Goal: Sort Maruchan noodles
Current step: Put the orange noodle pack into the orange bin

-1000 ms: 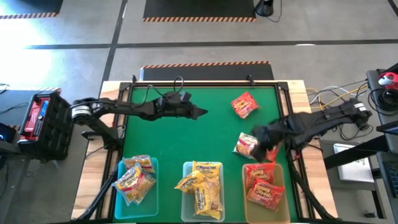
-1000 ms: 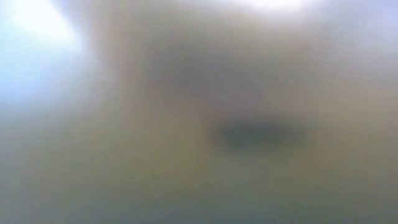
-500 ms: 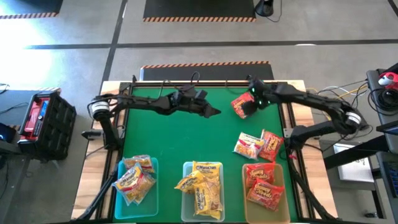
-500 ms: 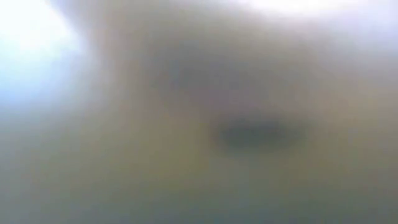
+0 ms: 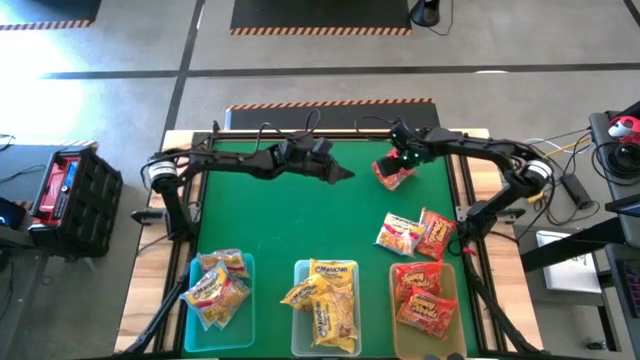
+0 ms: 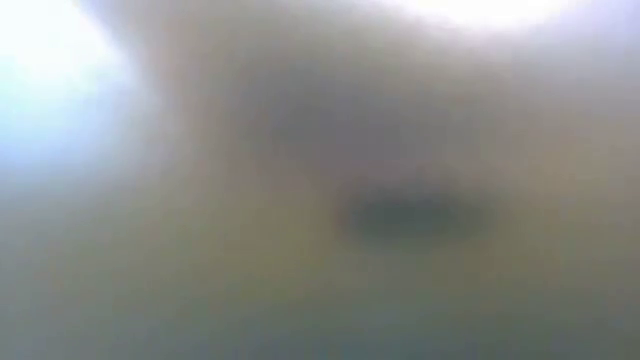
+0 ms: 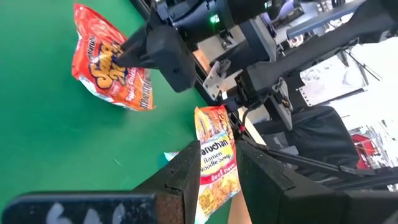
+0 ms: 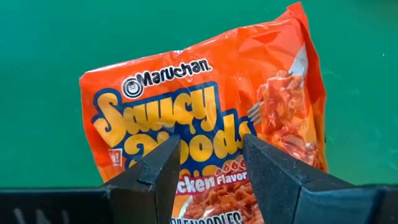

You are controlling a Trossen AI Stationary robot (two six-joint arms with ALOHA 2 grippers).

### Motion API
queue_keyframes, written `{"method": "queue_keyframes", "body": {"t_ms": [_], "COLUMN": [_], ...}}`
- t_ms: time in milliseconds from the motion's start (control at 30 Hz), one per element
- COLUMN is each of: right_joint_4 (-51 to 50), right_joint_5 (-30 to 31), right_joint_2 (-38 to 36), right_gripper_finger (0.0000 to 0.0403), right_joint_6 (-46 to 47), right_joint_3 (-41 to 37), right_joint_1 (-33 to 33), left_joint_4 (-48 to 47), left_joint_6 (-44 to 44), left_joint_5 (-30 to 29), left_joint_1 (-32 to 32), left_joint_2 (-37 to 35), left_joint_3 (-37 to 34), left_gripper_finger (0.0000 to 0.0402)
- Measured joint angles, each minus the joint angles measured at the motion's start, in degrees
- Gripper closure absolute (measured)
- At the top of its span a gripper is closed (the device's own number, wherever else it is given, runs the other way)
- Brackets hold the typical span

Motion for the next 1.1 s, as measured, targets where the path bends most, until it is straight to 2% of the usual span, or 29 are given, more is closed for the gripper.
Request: {"method": "queue_keyframes", "body": {"t_ms": [100,267,533,767,867,1100], "right_joint_4": [0.6,4.4,16.2,17.9,16.1,10.4], "right_joint_5": [-1.1,-6.5,-14.1,-14.1,-13.7,-12.9], "right_joint_2": [0.7,0.7,2.3,-0.9,-2.8,-5.1], "right_gripper_finger": [0.0239,0.0239,0.0239,0.0239,0.0239,0.0239], "right_joint_6": [-0.3,0.3,2.8,4.3,4.3,4.1], "right_joint_3": [0.1,-0.1,-0.1,-0.1,-0.1,-0.1], "right_joint_1": [0.3,2.6,7.2,7.7,7.1,6.3], "left_joint_4": [-0.2,-1.7,-3.8,-2.0,-1.8,-2.0], "left_joint_6": [-0.2,-0.4,-0.5,-4.0,-5.6,-7.4], "left_joint_5": [-0.7,-0.7,-0.9,-0.9,-1.3,-1.4], "left_joint_1": [0.0,-0.1,-0.4,-0.7,-0.7,-0.7], "left_joint_2": [0.0,0.0,2.3,7.4,10.9,19.6], "left_joint_3": [0.0,0.0,0.0,0.4,2.9,13.9], "left_gripper_finger": [0.0315,0.0316,0.0316,0.0316,0.0316,0.0316]}}
